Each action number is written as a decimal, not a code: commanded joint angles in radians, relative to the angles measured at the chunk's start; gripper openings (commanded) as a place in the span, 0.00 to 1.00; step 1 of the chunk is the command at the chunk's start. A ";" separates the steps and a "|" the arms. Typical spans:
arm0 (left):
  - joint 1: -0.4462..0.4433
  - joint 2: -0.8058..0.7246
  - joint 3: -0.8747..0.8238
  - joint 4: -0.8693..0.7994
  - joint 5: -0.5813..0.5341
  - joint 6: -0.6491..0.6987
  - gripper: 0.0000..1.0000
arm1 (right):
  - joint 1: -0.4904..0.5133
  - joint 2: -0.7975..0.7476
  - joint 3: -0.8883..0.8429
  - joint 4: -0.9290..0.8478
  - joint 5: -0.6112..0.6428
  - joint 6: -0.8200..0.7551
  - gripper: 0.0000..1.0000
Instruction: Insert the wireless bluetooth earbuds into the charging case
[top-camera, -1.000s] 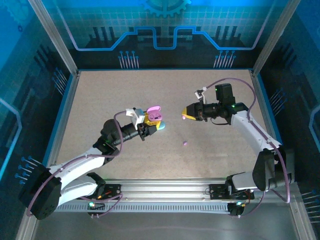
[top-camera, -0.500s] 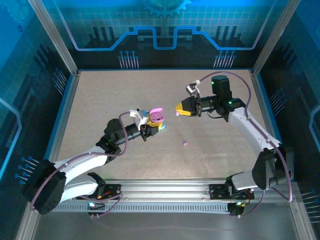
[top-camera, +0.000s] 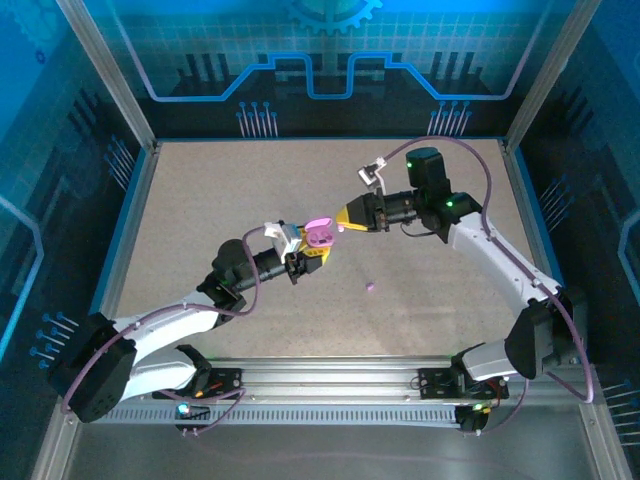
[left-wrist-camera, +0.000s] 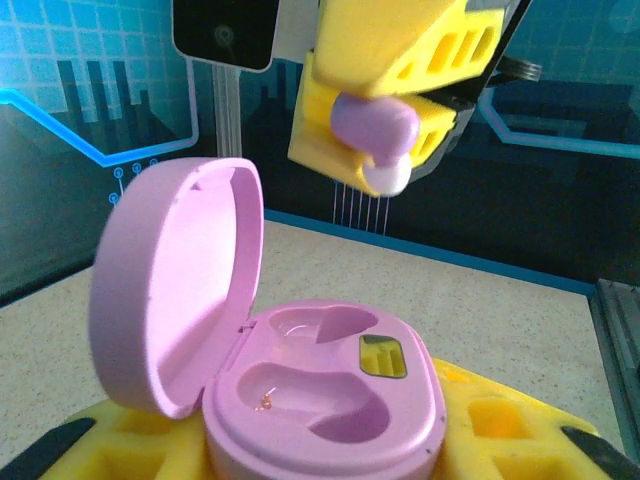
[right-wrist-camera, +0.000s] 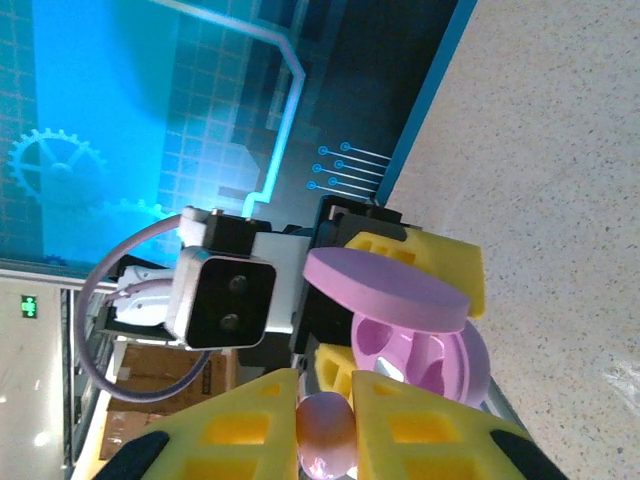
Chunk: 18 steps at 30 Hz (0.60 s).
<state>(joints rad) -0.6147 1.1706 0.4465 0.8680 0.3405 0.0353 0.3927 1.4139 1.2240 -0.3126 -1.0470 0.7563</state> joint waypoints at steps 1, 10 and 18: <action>-0.010 0.012 0.038 0.073 0.019 0.003 0.37 | 0.037 0.003 -0.006 0.022 0.050 -0.031 0.20; -0.011 0.013 0.040 0.094 0.023 -0.016 0.37 | 0.070 0.003 -0.014 0.023 0.099 -0.064 0.19; -0.011 0.013 0.044 0.092 0.040 -0.022 0.37 | 0.083 0.005 -0.018 0.038 0.128 -0.067 0.19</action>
<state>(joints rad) -0.6186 1.1793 0.4538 0.9157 0.3481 0.0250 0.4618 1.4139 1.2152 -0.2962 -0.9417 0.7132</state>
